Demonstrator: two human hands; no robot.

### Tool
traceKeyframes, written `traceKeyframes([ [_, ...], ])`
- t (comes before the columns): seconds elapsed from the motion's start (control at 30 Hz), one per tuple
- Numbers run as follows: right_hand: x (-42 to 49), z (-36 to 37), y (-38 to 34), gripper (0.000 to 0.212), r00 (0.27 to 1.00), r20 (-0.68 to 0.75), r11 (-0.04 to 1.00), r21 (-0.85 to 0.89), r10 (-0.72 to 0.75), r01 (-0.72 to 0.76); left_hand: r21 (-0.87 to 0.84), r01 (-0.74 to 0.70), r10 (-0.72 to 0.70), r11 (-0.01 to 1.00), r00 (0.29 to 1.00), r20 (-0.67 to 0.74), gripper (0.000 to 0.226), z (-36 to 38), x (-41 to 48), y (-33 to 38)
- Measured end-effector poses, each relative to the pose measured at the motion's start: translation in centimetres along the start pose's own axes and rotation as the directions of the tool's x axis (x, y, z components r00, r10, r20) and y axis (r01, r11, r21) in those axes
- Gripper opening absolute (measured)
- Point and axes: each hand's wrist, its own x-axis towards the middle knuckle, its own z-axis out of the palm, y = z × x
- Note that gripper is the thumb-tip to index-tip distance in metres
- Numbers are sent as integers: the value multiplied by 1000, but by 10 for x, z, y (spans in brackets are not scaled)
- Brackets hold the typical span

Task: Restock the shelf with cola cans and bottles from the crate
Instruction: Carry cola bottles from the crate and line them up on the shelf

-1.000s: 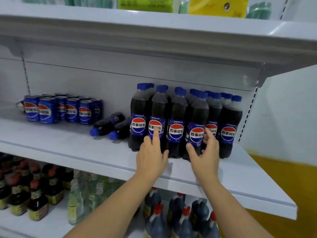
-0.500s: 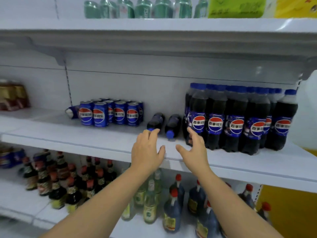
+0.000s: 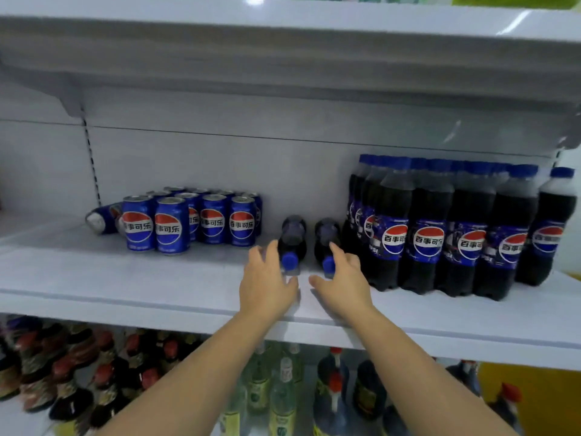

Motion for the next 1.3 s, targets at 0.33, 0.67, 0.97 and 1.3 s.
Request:
traceKeyframes([
  [0.33, 55, 18, 4, 78, 999, 16, 971, -234, 51, -45, 34, -57, 43, 998, 946, 321, 86, 32, 72, 1],
  [0.67, 70, 14, 2, 64, 990, -133, 983, -181, -42, 18, 172, -257, 223, 951, 956, 191, 60, 21, 100, -2],
  [0.97, 110, -21, -30, 39, 912, -407, 997, 77, 43, -12, -81, -398, 393, 914, 917, -69, 32, -28, 164, 6],
  [1.3, 174, -13, -59, 28, 831, -554, 951, 227, -53, 212, -240, -380, 320, 893, 912, -256, 51, -12, 229, 16],
])
